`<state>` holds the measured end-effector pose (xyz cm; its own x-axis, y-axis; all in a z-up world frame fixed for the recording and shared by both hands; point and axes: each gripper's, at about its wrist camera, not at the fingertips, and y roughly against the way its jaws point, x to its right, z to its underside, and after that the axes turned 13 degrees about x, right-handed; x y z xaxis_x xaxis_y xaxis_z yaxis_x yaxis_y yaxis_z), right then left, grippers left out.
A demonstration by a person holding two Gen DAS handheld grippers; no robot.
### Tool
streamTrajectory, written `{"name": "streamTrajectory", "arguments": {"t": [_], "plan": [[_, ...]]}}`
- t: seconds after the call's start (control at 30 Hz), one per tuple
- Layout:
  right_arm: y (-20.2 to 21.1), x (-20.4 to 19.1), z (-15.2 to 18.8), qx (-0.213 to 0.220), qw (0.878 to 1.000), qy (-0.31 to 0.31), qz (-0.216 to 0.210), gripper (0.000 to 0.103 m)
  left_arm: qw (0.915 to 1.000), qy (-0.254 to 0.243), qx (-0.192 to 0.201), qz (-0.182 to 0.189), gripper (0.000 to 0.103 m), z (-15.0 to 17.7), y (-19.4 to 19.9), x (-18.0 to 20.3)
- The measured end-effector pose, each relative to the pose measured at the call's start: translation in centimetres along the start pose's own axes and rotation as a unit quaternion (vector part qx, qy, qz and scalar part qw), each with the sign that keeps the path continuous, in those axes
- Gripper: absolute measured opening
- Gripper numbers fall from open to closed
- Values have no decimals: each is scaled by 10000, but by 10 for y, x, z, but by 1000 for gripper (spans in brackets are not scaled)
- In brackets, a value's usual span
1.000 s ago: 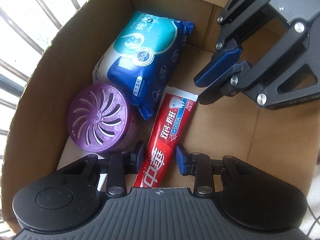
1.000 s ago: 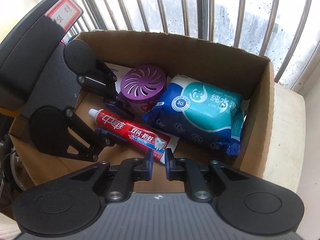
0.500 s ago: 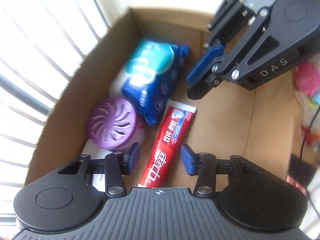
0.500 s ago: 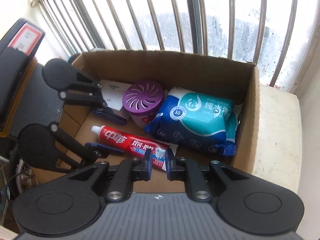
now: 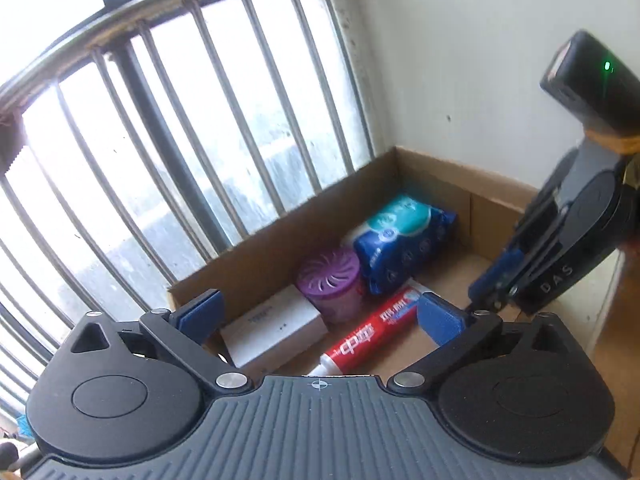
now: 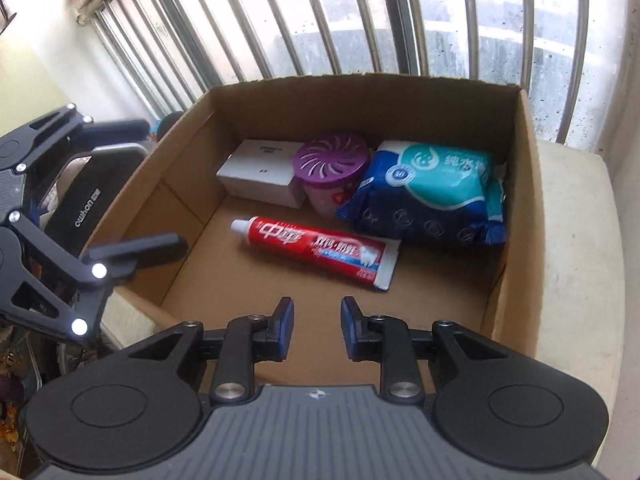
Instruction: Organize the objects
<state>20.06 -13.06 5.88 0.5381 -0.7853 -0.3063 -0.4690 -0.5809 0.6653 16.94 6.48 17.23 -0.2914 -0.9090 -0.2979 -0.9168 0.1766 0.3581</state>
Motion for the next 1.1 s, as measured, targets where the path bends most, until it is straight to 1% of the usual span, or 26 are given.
{"name": "streamTrajectory", "arguments": {"t": [0.07,0.13,0.23,0.3,0.43,0.47,0.53,0.57,0.63,0.67,0.7,0.73,0.77,0.8,0.83,0.87,0.9,0.93,0.97,1.0,1.03,1.07,1.1], "plan": [[1,5,8,70,9989,-468,-1,28,9996,105,211,-157,103,-2,16,0],[3,12,10,91,9966,-804,-170,28,9991,220,292,-234,103,-4,27,-1],[4,5,13,213,9973,-694,-55,28,9975,386,312,-512,103,-5,37,-3],[4,3,14,234,9968,-753,-140,28,9953,537,281,-750,103,-2,40,-4],[4,5,16,289,9959,-829,-196,28,9918,915,192,-873,103,6,45,-8],[3,4,17,247,9954,-893,-229,28,9912,975,178,-879,103,8,47,-9],[0,5,18,151,9939,-1024,-385,28,9909,949,151,-937,103,10,49,-9],[0,5,18,157,9936,-1036,-415,28,9904,908,162,-1025,103,11,51,-8],[6,2,18,422,9945,-910,-287,29,9889,897,177,-1175,103,11,55,-8],[13,-2,18,654,9948,-758,-163,33,9881,951,170,-1194,103,11,58,-8],[21,-5,20,989,9930,-638,-42,44,9874,1044,178,-1178,103,12,60,-9],[29,-8,22,1285,9900,-586,35,51,9865,1197,200,-1100,103,13,62,-10],[45,-11,28,1771,9825,-582,55,66,9855,1342,220,-1018,103,14,63,-10],[56,-15,35,2151,9746,-616,47,75,9836,1515,253,-948,103,17,64,-10],[65,-19,43,2470,9669,-640,59,77,9803,1693,335,-958,103,20,66,-9],[73,-26,54,2777,9584,-652,89,82,9747,1895,442,-1098,103,24,68,-8],[77,-31,64,2891,9554,-592,88,90,9701,2039,468,-1235,103,27,69,-6],[81,-36,74,2978,9528,-582,128,93,9669,2145,422,-1315,103,31,71,-3],[84,-39,85,3122,9474,-657,238,96,9651,2196,443,-1359,103,34,74,1],[90,-42,99,3338,9383,-812,408,97,9626,2238,506,-1438,103,38,79,5],[93,-44,106,3432,9335,-901,526,99,9609,2262,544,-1500,103,41,83,8],[94,-46,108,3374,9349,-906,631,99,9606,2262,549,-1523,103,42,85,10],[96,-47,106,3251,9395,-785,743,99,9606,2251,531,-1540,103,43,88,12]]}}
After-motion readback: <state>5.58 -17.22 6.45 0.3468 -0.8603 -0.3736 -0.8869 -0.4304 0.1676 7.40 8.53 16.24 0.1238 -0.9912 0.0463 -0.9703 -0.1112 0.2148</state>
